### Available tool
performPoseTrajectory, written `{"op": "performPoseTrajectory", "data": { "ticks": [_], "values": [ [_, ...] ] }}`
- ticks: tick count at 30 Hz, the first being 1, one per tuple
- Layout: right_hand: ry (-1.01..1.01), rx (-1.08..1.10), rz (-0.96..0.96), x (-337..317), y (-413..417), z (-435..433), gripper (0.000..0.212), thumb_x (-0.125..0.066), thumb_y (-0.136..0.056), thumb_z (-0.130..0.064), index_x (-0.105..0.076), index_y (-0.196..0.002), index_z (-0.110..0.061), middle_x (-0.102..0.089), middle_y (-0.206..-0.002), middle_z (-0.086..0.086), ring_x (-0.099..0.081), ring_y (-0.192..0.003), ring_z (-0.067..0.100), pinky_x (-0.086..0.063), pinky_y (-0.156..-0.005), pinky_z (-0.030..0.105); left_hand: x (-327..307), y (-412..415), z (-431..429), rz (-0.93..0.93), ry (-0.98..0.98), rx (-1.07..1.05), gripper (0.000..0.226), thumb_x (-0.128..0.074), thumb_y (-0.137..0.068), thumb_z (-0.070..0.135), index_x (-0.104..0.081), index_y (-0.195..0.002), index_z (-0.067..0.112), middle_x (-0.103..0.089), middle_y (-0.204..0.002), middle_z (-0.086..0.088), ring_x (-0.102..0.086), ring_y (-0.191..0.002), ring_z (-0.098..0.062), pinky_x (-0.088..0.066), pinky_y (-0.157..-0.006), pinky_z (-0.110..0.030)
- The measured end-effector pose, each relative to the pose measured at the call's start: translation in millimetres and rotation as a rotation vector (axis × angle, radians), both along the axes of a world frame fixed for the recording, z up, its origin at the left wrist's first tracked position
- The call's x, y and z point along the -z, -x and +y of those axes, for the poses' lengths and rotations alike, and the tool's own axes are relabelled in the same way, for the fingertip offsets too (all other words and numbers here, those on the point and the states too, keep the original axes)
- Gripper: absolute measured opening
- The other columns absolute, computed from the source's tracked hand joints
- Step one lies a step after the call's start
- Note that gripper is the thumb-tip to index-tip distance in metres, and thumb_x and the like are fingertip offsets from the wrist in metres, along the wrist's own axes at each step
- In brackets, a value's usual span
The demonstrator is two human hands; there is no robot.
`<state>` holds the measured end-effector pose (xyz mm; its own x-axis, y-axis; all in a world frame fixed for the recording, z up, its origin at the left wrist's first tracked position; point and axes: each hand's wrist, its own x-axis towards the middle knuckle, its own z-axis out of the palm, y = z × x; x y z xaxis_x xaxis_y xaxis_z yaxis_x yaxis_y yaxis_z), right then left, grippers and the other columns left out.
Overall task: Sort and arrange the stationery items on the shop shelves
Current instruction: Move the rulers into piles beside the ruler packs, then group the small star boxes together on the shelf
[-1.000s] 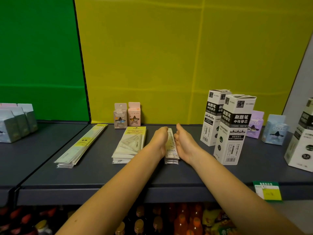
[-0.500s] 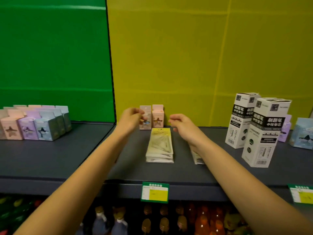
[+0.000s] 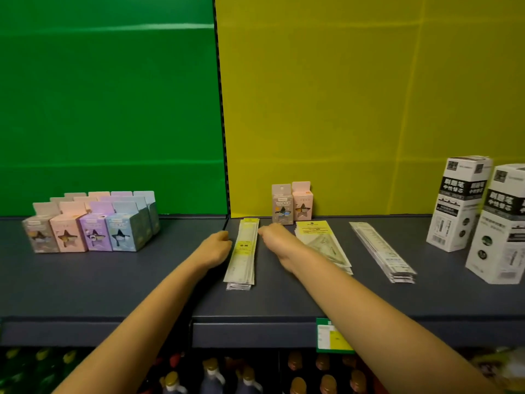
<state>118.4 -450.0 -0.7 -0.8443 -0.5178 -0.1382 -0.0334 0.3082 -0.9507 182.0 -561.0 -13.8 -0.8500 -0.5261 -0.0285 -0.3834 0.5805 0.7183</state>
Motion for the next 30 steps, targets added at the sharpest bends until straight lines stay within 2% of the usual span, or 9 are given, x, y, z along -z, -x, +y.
{"op": "performPoseTrajectory", "data": {
  "ticks": [3, 7, 10, 14, 17, 20, 22, 26, 30],
  "values": [
    [-0.029, 0.045, -0.031, 2.6, -4.6, -10.5, 0.052, -0.035, -0.094, -0.025, -0.025, -0.142, -0.005, -0.043, -0.139, 0.017, -0.045, -0.123, 0.033, -0.039, -0.104, 0.039, 3.4, -2.3, 6.0, 0.017, 0.018, 0.034, 0.029, -0.031, -0.097, 0.013, -0.035, -0.072, 0.027, -0.047, -0.136, -0.022, -0.046, -0.121, -0.030, -0.024, -0.081, -0.024],
    [-0.046, 0.064, -0.021, 3.2, -9.7, -17.5, 0.050, -0.030, -0.098, -0.021, -0.019, -0.143, -0.005, -0.033, -0.148, 0.013, -0.035, -0.132, 0.028, -0.032, -0.093, 0.028, 6.1, -2.9, 10.1, 0.066, -0.004, 0.106, 0.036, -0.027, -0.099, 0.016, -0.030, -0.066, 0.031, -0.050, -0.125, -0.024, -0.044, -0.101, -0.020, -0.028, -0.079, -0.026],
    [0.018, 0.067, -0.038, 8.6, -11.4, -19.6, 0.050, -0.034, -0.096, -0.025, -0.027, -0.142, -0.006, -0.034, -0.148, 0.012, -0.035, -0.133, 0.027, -0.030, -0.104, 0.034, 2.3, -9.2, 9.2, 0.102, -0.084, 0.144, 0.027, -0.029, -0.099, 0.015, -0.056, -0.098, 0.019, -0.049, -0.129, -0.017, -0.043, -0.099, -0.016, -0.031, -0.080, -0.024],
    [0.200, 0.094, -0.177, 14.1, -17.8, -6.8, 0.042, -0.033, -0.098, -0.021, -0.037, -0.137, -0.006, -0.040, -0.145, 0.013, -0.036, -0.135, 0.025, -0.028, -0.109, 0.033, 3.2, -20.5, 8.3, 0.170, -0.368, 0.168, 0.034, -0.033, -0.098, 0.009, -0.044, -0.130, 0.007, -0.041, -0.122, 0.007, -0.046, -0.110, -0.009, -0.037, -0.087, -0.017],
    [0.332, 0.096, -0.210, 19.0, -29.5, 0.7, 0.041, -0.030, -0.099, -0.014, -0.035, -0.139, -0.004, -0.040, -0.145, 0.016, -0.038, -0.135, 0.025, -0.033, -0.102, 0.028, 7.9, -25.4, 11.9, 0.211, -0.603, 0.158, 0.040, -0.036, -0.097, 0.008, -0.035, -0.136, -0.001, -0.051, -0.133, -0.012, -0.048, -0.126, -0.028, -0.037, -0.100, -0.032],
    [0.389, 0.084, -0.250, 27.2, -38.8, -4.6, 0.041, -0.031, -0.100, -0.018, -0.036, -0.138, -0.005, -0.050, -0.133, 0.016, -0.044, -0.130, 0.026, -0.042, -0.087, 0.026, 13.4, -26.9, 15.8, 0.303, -0.778, 0.159, 0.029, -0.035, -0.097, 0.012, -0.051, -0.121, 0.006, -0.063, -0.110, -0.013, -0.060, -0.099, -0.025, -0.047, -0.087, -0.034],
    [0.433, 0.090, -0.268, 36.3, -38.3, -14.9, 0.042, -0.032, -0.099, -0.026, -0.040, -0.135, -0.007, -0.058, -0.122, 0.011, -0.056, -0.118, 0.028, -0.049, -0.092, 0.034, 15.9, -27.0, 19.7, 0.327, -0.879, 0.192, 0.023, -0.034, -0.097, 0.015, -0.055, -0.107, 0.018, -0.063, -0.095, -0.003, -0.060, -0.087, -0.017, -0.048, -0.074, -0.028],
    [0.464, 0.070, -0.296, 39.7, -37.4, -18.6, 0.050, -0.034, -0.095, -0.037, -0.034, -0.141, -0.017, -0.057, -0.130, 0.012, -0.060, -0.112, 0.027, -0.050, -0.094, 0.042, 21.1, -24.1, 22.8, 0.335, -0.928, 0.210, 0.045, -0.038, -0.096, 0.023, -0.030, -0.141, 0.023, -0.054, -0.130, 0.000, -0.055, -0.106, -0.017, -0.043, -0.087, -0.032],
    [0.381, 0.041, -0.182, 21.4, -22.3, -4.2, 0.056, -0.038, -0.097, -0.029, -0.018, -0.148, -0.012, -0.025, -0.154, 0.004, -0.026, -0.141, 0.019, -0.027, -0.108, 0.030, 12.7, -12.6, 12.8, 0.267, -0.790, 0.232, 0.057, -0.046, -0.090, 0.035, -0.031, -0.143, 0.021, -0.041, -0.146, -0.001, -0.042, -0.129, -0.019, -0.034, -0.103, -0.035]
  ]
}}
